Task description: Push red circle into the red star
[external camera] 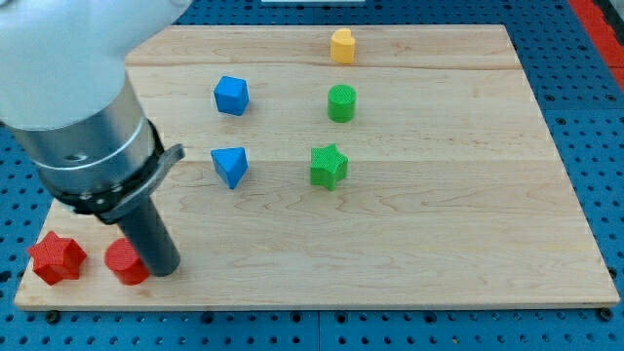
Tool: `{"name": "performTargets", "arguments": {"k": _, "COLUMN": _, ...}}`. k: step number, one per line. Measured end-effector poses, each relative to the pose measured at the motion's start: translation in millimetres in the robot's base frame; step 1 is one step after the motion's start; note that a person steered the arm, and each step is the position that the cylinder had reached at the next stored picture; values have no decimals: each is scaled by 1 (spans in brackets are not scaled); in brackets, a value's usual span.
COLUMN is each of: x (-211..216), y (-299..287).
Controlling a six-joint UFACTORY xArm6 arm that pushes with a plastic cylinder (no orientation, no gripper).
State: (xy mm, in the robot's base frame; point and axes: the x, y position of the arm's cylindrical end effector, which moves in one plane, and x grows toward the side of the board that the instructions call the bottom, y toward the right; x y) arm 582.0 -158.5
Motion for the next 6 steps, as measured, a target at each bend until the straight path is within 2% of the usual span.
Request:
{"name": "performTargets", "arguments": {"k": 3, "x": 6, "y": -25}}
{"name": "performTargets", "arguments": {"k": 6, "x": 4, "y": -21}}
